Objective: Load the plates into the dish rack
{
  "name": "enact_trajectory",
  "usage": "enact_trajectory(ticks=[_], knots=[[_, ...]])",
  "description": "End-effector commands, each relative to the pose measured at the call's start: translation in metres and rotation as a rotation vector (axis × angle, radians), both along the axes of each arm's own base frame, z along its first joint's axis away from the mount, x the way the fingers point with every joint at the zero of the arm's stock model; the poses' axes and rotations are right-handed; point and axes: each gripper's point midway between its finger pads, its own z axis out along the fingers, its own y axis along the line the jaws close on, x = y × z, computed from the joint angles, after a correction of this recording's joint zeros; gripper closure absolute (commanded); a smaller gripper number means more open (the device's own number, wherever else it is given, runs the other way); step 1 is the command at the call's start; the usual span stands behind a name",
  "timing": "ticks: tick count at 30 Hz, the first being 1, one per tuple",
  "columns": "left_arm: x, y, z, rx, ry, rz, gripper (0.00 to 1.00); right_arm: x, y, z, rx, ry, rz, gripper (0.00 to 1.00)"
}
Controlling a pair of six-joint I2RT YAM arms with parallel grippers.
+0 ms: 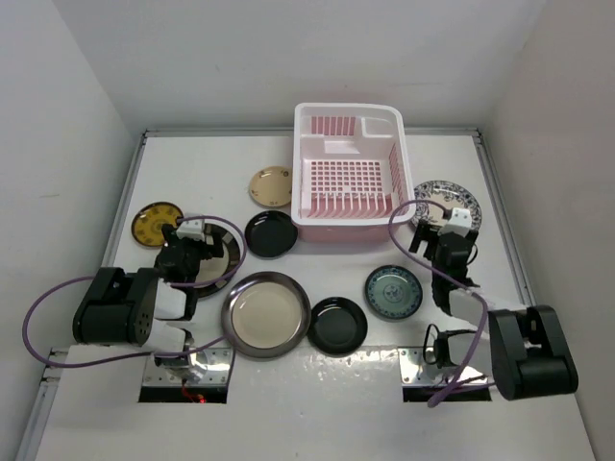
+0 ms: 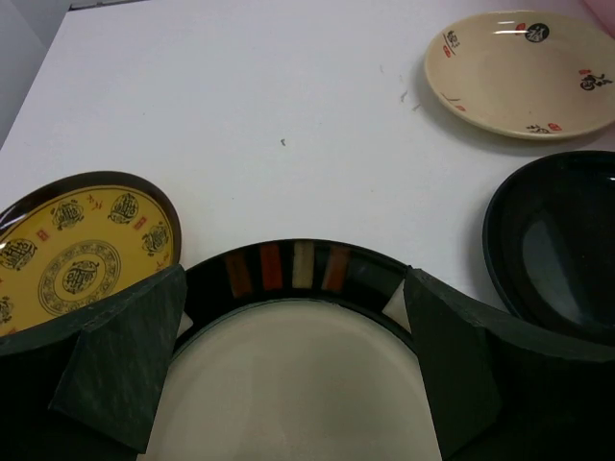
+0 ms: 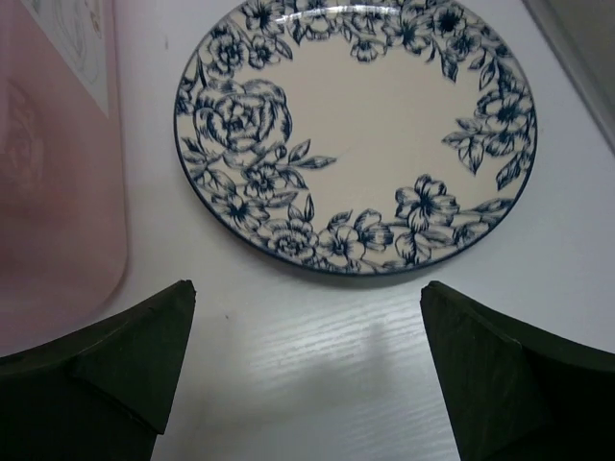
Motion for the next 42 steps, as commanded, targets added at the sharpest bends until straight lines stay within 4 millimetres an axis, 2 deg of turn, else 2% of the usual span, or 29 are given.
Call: enact_trajectory(ticks=[1, 3, 5, 6, 7, 8, 9, 10, 11, 12, 13, 14, 15, 16, 17, 18, 19, 20, 21, 23, 24, 25, 26, 27, 30, 33, 34, 36, 42], knots=[[0.007, 0.003, 0.022, -0.009, -0.081, 0.008, 0.01, 0.02, 0.002, 0.036, -0.042, 0.006, 0.025, 0.0], [0.007, 0.003, 0.022, -0.009, -0.081, 0.008, 0.01, 0.02, 0.002, 0.044, -0.072, 0.059, 0.042, 0.0], [0.007, 0.001, 0.022, 0.001, -0.081, 0.014, 0.01, 0.03, 0.005, 0.068, -0.091, 0.042, 0.07, 0.0], [0.007, 0.003, 0.022, 0.001, -0.076, 0.029, 0.01, 0.023, 0.003, 0.061, -0.093, 0.11, 0.068, 0.0], [0.01, 0.0, 0.029, -0.01, -0.072, 0.01, 0.01, 0.037, 0.005, 0.092, -0.072, 0.054, 0.058, 0.0], [0.029, -0.001, 0.053, -0.01, -0.088, 0.01, 0.01, 0.039, 0.005, 0.099, -0.056, 0.054, 0.049, 0.0], [0.029, 0.003, 0.029, -0.009, 0.074, 0.021, 0.01, 0.037, 0.007, 0.104, -0.027, 0.105, 0.047, 0.0], [0.037, 0.002, 0.041, 0.046, 0.095, -0.01, 0.01, 0.043, 0.007, 0.125, -0.017, 0.09, 0.056, 0.0], [0.057, 0.003, 0.083, 0.076, 0.044, -0.013, 0.01, 0.04, 0.018, 0.118, 0.025, 0.149, 0.13, 0.0], [0.062, 0.006, 0.095, 0.096, 0.053, -0.001, 0.01, 0.041, 0.016, 0.13, 0.035, 0.162, 0.126, 0.06], [0.063, 0.009, 0.096, 0.106, 0.096, 0.043, 0.01, 0.041, 0.002, 0.141, 0.097, 0.168, 0.053, 0.11], [0.074, 0.008, 0.13, 0.106, 0.042, 0.054, 0.01, 0.047, -0.001, 0.148, 0.127, 0.173, 0.035, 0.14], [0.081, 0.005, 0.138, 0.129, 0.044, 0.042, 0.01, 0.045, 0.0, 0.146, 0.191, 0.19, 0.021, 0.14], [0.082, -0.002, 0.132, 0.172, 0.108, -0.002, 0.01, 0.047, -0.02, 0.149, 0.258, 0.181, -0.059, 0.09], [0.094, -0.025, 0.142, 0.151, 0.145, -0.096, 0.01, 0.049, -0.024, 0.143, 0.349, 0.176, -0.1, 0.0], [0.1, -0.036, 0.168, 0.146, 0.089, -0.134, 0.01, 0.05, -0.021, 0.139, 0.36, 0.188, -0.086, 0.0], [0.102, -0.05, 0.152, 0.105, 0.164, -0.178, 0.01, 0.051, -0.036, 0.131, 0.398, 0.18, -0.148, 0.0], [0.101, -0.078, 0.157, 0.083, 0.162, -0.281, 0.01, 0.052, -0.039, 0.127, 0.431, 0.176, -0.181, 0.0], [0.102, -0.095, 0.168, 0.078, 0.144, -0.341, 0.01, 0.053, -0.054, 0.116, 0.453, 0.192, -0.235, 0.0], [0.1, -0.125, 0.163, 0.059, 0.171, -0.449, 0.01, 0.054, -0.059, 0.107, 0.494, 0.197, -0.272, 0.0], [0.099, -0.148, 0.173, 0.044, 0.158, -0.517, 0.01, 0.054, -0.063, 0.092, 0.516, 0.228, -0.295, 0.0], [0.1, -0.159, 0.172, 0.034, 0.172, -0.543, 0.01, 0.051, -0.077, 0.089, 0.539, 0.222, -0.337, 0.0], [0.101, -0.173, 0.153, 0.01, 0.243, -0.572, 0.01, 0.053, -0.081, 0.086, 0.553, 0.215, -0.348, 0.0], [0.107, -0.18, 0.163, 0.0, 0.237, -0.579, 0.03, 0.049, -0.092, 0.068, 0.582, 0.252, -0.379, 0.0], [0.115, -0.196, 0.152, -0.01, 0.284, -0.608, 0.06, 0.047, -0.112, 0.051, 0.599, 0.27, -0.427, 0.04], [0.124, -0.209, 0.145, -0.012, 0.307, -0.617, 0.02, 0.052, -0.117, 0.029, 0.644, 0.31, -0.421, 0.08], [0.126, -0.216, 0.149, -0.011, 0.297, -0.63, 0.0, 0.049, -0.12, 0.012, 0.67, 0.346, -0.433, 0.09], [0.13, -0.224, 0.139, -0.009, 0.322, -0.639, 0.0, 0.056, -0.125, 0.011, 0.677, 0.328, -0.424, 0.1], [0.138, -0.238, 0.115, -0.024, 0.386, -0.649, 0.0, 0.063, -0.129, -0.03, 0.727, 0.414, -0.428, 0.24]])
